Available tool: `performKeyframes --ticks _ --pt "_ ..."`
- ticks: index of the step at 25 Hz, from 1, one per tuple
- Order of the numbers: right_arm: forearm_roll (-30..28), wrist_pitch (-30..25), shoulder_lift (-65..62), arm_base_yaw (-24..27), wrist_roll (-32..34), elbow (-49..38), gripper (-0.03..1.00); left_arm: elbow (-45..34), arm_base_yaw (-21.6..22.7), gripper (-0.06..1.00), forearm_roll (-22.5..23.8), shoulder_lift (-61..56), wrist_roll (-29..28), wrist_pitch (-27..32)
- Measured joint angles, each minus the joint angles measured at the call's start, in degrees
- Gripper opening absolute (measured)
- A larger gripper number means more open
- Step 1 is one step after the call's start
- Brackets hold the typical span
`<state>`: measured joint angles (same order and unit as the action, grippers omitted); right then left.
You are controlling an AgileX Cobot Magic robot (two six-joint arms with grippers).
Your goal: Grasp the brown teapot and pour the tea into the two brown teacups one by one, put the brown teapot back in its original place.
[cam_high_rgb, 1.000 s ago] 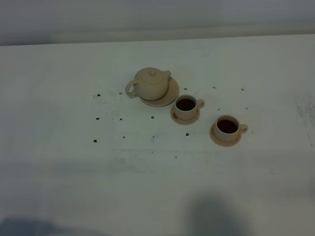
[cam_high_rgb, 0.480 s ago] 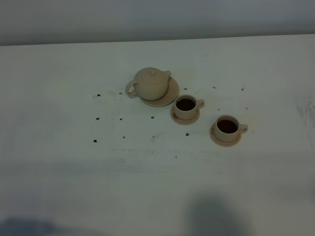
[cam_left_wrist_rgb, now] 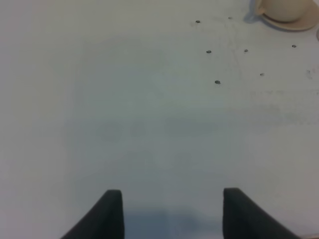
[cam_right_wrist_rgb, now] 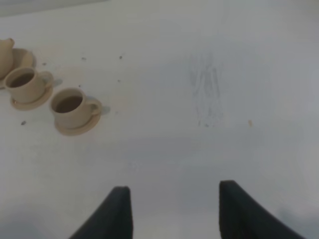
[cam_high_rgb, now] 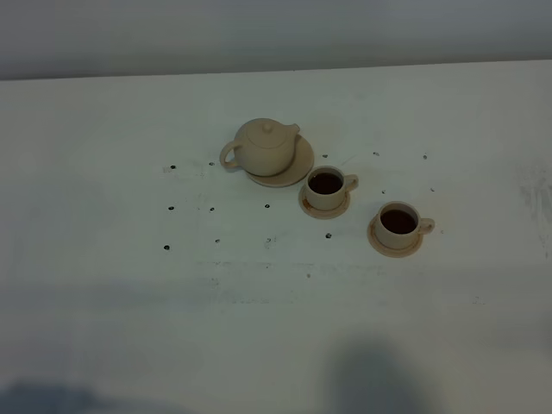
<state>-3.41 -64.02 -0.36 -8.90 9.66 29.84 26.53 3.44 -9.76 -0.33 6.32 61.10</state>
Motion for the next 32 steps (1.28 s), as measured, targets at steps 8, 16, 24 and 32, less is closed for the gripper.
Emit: performKeyframes --ticks 8,16,24,32 --pt "0.00 0.00 0.00 0.00 0.00 0.00 0.41 0.00 0.00 0.42 0.00 0.00 0.05 0.00" --pt "0.07 0.00 0.57 0.36 0.00 0.00 0.41 0.00 0.00 0.42 -0.07 0.00 -0.11 0.00" --pt "0.07 0.00 1.05 2.82 0.00 0.00 0.41 0.00 0.00 0.42 -0.12 0.00 -0.01 0.00" --pt "0.07 0.00 1.05 2.82 0.00 0.00 0.41 0.00 0.00 0.42 -0.12 0.00 -0.01 0.00"
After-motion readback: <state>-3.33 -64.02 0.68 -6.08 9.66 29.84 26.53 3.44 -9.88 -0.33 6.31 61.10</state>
